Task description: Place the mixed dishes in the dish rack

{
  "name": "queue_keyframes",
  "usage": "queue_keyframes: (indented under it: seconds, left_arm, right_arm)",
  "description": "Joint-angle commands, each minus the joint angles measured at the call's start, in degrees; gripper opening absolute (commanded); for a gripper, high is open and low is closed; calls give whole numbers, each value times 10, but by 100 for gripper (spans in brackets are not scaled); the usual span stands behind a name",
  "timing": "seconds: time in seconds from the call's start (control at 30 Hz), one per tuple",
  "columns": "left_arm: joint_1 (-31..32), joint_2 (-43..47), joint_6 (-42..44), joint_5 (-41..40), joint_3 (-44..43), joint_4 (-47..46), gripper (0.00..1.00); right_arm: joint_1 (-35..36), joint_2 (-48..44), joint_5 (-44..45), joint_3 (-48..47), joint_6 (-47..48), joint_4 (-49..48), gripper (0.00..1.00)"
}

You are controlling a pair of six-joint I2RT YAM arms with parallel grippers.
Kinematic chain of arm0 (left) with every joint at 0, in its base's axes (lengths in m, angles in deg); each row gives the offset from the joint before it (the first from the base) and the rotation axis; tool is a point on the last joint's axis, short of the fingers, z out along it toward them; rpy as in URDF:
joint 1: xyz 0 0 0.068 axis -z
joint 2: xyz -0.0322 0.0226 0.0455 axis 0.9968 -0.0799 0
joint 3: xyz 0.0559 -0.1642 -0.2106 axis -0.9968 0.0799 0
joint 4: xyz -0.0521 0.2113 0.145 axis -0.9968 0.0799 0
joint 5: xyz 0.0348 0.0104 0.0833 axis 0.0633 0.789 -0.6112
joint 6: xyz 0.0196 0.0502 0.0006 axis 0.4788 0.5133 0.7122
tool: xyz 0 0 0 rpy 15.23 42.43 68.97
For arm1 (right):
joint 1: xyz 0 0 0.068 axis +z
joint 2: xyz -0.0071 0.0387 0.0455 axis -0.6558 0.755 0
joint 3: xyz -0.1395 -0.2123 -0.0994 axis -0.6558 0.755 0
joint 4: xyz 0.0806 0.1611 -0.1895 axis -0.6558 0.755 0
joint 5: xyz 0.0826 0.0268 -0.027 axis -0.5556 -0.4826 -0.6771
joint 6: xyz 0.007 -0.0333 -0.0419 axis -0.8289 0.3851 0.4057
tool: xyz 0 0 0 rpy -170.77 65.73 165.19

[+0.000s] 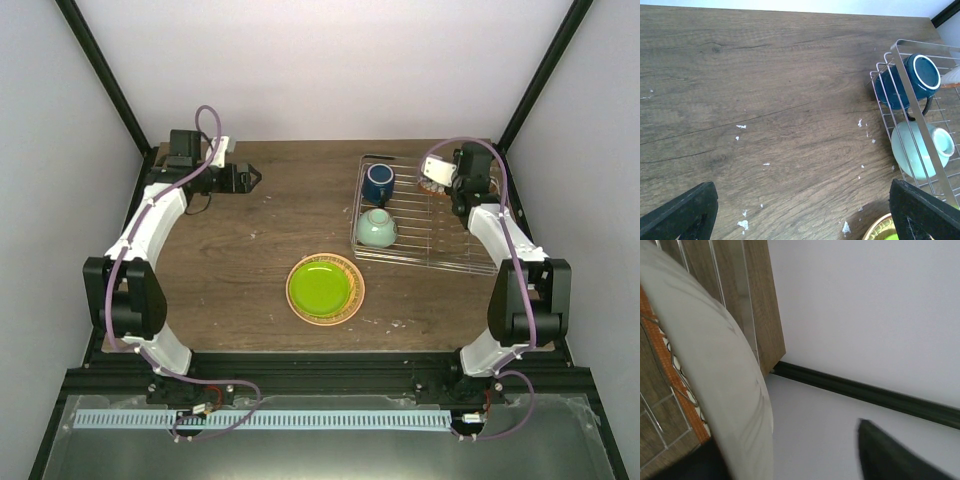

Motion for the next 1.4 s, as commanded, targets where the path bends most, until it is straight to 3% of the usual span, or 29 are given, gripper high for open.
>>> queue_keyframes:
  seconds: [0.0,0.03,0.1,0.5,0.77,1.07,1.37]
  left_arm:
    - [-4,-9,-5,8,-20,-4,95]
    - [-4,-11,-5,9,-22,-4,95]
    - [-4,-14,-5,11,-24,-3,95]
    - [-4,-17,-6,16,-21,1,95]
    - [-4,-9,-6,13,-16,6,95]
    - [-4,-5,-20,3,-1,9,94]
    - [-4,4,-19,-19,13,22,94]
  right_arm:
    - [-4,-21,-17,-7,-17,-30,81]
    - [-4,-27,-25,-2,-22,-36,90]
    - [-4,-38,-37,9,-29,-49,99]
    - [-4,-41,-62,-15,-143,-12,100]
    - [-4,-48,-130,-54,-252,47,100]
    - [-4,-90,-200,-41,-449,-22,100]
    - [-4,-58,-233,-80,-627,-5,100]
